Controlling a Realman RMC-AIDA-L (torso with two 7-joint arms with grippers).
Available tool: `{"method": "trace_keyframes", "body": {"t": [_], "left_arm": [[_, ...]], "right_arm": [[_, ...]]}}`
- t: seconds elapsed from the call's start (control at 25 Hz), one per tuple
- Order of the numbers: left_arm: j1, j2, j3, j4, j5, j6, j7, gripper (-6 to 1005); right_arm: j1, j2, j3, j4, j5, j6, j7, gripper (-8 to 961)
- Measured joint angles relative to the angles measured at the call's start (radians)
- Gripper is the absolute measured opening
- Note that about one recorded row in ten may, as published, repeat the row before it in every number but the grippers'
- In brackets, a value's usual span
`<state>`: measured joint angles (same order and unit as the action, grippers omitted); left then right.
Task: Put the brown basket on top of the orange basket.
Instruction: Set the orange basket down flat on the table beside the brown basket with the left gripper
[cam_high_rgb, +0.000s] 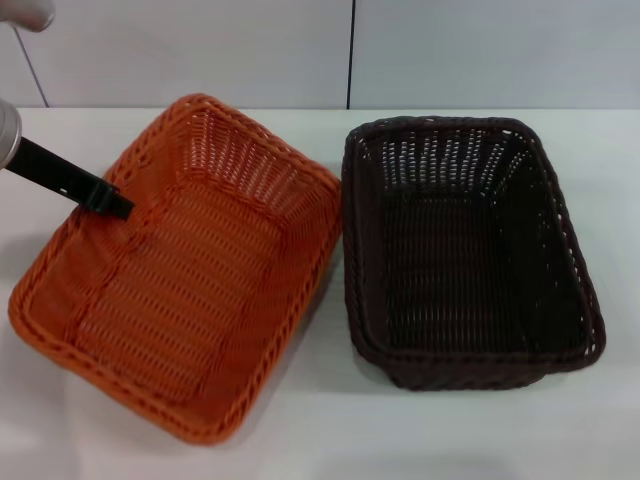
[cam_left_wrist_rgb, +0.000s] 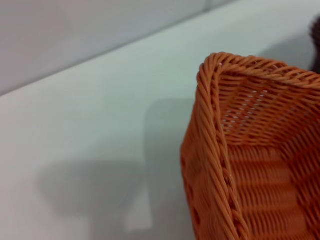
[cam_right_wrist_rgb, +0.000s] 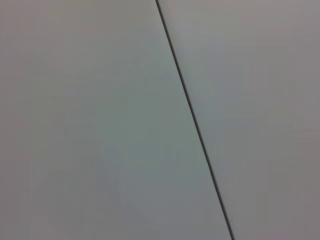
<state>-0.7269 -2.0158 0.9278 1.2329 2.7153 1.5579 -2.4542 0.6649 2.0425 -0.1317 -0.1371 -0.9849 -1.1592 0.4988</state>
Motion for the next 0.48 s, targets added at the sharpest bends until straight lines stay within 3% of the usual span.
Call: {"method": "trace_keyframes", "body": {"t": [0.16,0.28,0.4,0.48], "left_arm": [[-0.056,0.021,-0.003,0.005,-0.005,0.116,0.083,189],[-0.056,0.021,-0.003,0.005,-0.005,0.116,0.083,179],[-0.092,0.003,0.004,-0.011,-0.005,0.126,0.168,175],[-0.092,0.003,0.004,-0.011,-0.005,0.126,0.168,174]], "right_arm": [[-0.018,0.007,-0.009,-0.002,0.004,-0.003,0.000,563],[-0.013,0.008,-0.009,-0.002,0.006,0.002,0.000,563],[0.004,0.009,-0.009,-0.002,0.006,0.006,-0.002,562],[0.015,0.010,-0.009,-0.002,0.006,0.012,-0.004,562]]}}
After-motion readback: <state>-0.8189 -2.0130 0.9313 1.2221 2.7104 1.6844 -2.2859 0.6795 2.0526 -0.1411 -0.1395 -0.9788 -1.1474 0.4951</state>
